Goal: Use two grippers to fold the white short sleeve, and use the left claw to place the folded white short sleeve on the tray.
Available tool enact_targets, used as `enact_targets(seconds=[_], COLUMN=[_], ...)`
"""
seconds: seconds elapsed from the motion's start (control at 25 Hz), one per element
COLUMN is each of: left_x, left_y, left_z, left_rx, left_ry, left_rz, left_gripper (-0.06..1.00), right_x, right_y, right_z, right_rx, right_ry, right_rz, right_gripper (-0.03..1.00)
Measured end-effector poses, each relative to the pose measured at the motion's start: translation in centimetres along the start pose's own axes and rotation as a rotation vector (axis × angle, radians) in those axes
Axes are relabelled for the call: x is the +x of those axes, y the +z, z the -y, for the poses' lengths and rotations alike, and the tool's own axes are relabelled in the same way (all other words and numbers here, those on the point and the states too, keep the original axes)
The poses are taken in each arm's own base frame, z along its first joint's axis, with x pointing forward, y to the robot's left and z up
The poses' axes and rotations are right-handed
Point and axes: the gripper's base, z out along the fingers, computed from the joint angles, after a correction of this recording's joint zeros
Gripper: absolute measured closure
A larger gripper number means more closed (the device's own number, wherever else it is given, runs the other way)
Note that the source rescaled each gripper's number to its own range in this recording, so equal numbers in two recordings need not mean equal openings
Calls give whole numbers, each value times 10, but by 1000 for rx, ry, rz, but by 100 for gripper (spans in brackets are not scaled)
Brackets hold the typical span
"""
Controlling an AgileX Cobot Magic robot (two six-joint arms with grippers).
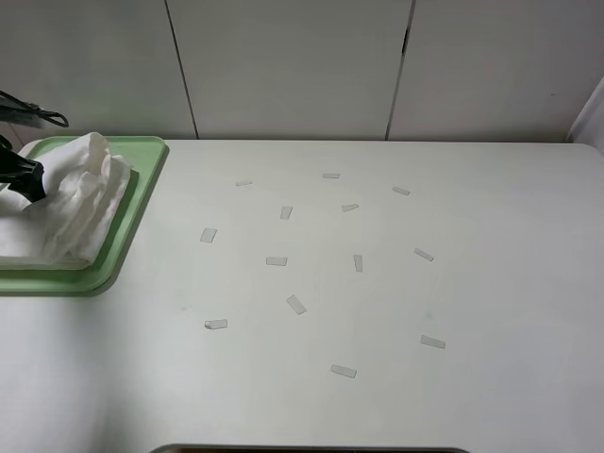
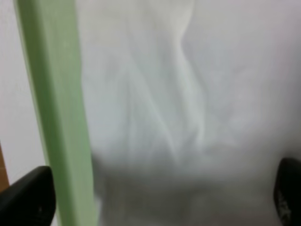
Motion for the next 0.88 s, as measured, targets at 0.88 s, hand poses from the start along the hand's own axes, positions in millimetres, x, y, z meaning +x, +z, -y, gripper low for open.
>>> enact_targets(seconds=[0.88], left_x=[-16], left_y=[-81], left_z=[55], left_rx=[132], left_ry=[-39], left_rz=[173], left_gripper=[-5], right_x=[0], right_y=[0], right_z=[0], right_rx=[0], right_ry=[0], right_rz=[0], right_gripper=[-3])
